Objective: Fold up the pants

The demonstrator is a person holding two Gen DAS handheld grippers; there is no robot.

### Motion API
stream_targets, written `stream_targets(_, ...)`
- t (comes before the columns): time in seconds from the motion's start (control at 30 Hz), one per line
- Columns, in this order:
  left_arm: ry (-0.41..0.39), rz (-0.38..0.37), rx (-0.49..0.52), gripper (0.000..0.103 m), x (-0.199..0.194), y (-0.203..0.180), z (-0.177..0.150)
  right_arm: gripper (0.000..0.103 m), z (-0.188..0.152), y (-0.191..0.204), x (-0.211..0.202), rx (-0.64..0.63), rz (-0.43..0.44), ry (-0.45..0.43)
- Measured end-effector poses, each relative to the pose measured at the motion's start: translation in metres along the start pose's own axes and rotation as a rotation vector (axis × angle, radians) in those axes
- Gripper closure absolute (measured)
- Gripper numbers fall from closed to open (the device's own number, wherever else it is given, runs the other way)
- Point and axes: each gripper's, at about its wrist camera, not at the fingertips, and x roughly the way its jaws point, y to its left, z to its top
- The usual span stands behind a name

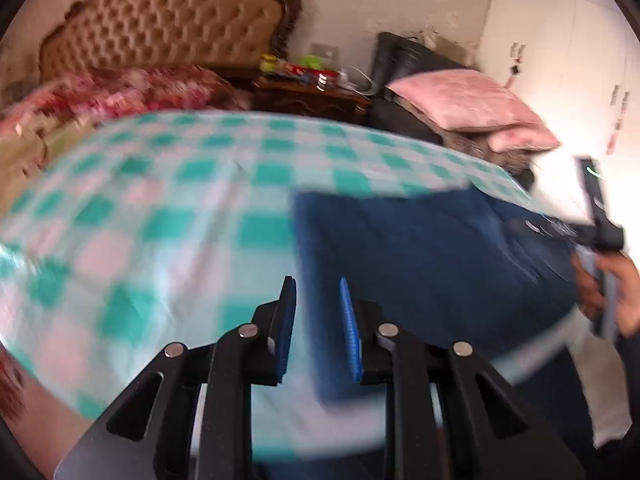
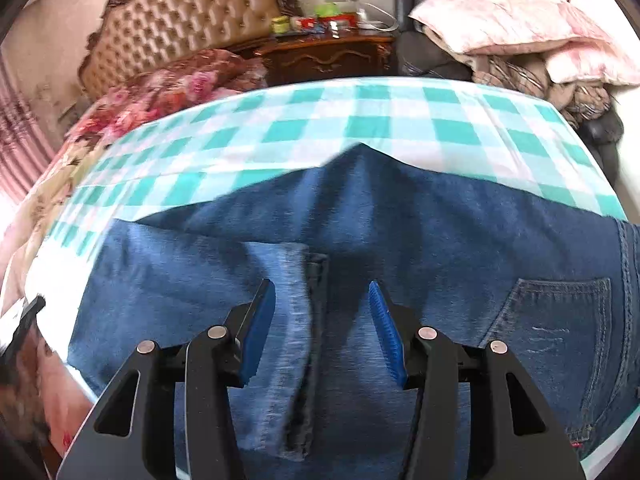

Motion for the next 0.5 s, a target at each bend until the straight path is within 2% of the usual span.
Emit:
stream_targets(0.03,0.043,0.016,0.024,0.08,0.005,-0.009,-0.018,0.054,0.0,-0.005,0.002,0.022,0.002,0.003)
stream_targets(0.1,0.106,0.111,0.049,0.075,0.018,-0.01,-0.036,0.054,0.002,-0.016,0.002,0.073,-0.017,-0.003)
stream_targets(0.17,0.059,0.133,-0.004,0.075,0.004,-0.008,-0.039,0.055,0.004,-0.026,-0.003,0.098,-0.039,-0.022)
stream_targets(0.2,0.01,0.159,-0.015,0.073,-0.008,-0.012,-0.035,0.057,0.004,-0.027,-0.005,0.095,-0.038,-0.021)
stream_targets(0.23,-0.013,0.158,-0.016,0.071,-0.01,-0.011,-0.031,0.062,0.004,-0.028,-0.005,0.091,-0.034,-0.015)
stream_targets(0.3,-0.038,0.104,-0.017,0.058,-0.015,-0.02,-0.023,0.065,0.005,-0.026,0.0,0.09,0.003,0.003)
stream_targets(0.37,-0.062,0.076,-0.036,0.058,-0.01,-0.026,-0.01,0.065,0.007,-0.015,0.008,0.064,0.046,0.023)
stream_targets(0.43,-0.082,0.053,-0.009,0.058,-0.001,-0.037,0.01,0.067,0.009,-0.004,0.018,0.031,0.083,0.049)
stream_targets(0.5,-0.105,0.03,-0.008,0.057,0.014,-0.041,0.032,0.068,0.014,0.002,0.028,0.025,0.084,0.062)
